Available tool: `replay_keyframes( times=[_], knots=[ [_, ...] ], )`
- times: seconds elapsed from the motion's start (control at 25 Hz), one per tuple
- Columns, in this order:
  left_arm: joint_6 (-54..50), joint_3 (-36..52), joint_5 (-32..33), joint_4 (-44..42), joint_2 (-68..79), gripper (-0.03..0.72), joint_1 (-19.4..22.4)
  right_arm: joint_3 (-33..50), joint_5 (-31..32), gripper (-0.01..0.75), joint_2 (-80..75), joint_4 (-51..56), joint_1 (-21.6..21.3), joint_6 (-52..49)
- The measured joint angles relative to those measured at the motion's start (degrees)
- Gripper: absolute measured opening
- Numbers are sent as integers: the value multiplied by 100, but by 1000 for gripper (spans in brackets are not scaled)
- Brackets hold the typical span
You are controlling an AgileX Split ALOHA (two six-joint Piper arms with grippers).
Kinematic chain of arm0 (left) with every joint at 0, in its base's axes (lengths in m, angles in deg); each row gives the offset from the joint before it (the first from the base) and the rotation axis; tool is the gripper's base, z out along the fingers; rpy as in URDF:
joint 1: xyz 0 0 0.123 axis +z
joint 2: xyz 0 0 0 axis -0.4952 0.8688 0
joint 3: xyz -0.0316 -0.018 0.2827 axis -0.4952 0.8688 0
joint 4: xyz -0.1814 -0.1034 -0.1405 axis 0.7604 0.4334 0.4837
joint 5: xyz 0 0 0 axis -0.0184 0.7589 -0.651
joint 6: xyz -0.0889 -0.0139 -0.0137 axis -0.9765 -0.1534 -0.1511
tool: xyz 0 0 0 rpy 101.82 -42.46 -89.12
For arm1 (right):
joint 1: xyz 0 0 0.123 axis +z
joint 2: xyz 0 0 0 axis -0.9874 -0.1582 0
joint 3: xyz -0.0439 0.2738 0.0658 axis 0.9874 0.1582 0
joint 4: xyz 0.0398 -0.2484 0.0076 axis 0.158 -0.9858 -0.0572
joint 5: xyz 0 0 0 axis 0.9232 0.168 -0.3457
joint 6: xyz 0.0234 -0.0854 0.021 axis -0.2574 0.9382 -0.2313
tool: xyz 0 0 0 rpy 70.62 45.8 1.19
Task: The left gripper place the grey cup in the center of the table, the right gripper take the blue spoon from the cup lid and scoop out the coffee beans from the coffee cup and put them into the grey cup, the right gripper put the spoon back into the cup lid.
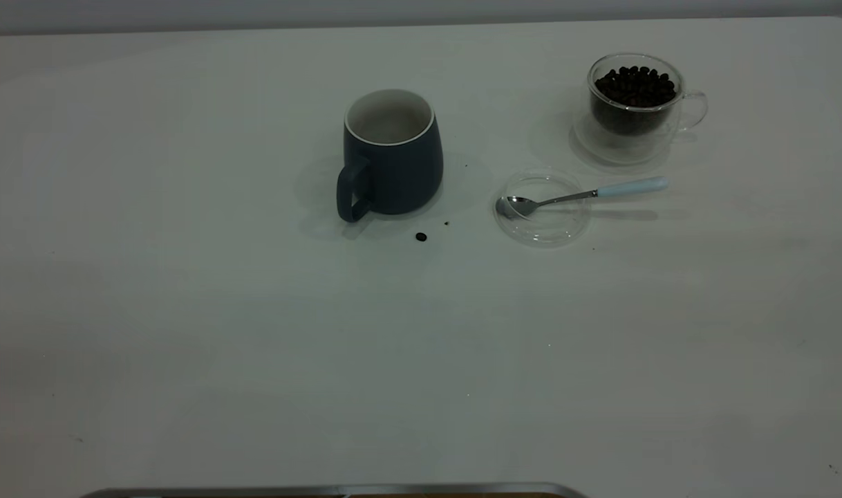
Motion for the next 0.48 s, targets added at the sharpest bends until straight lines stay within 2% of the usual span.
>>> replay_keyframes(
  times=[0.48],
  knots=[
    [0,0,0,0,0,475,0,2,0,545,0,0,-27,-5]
  ],
)
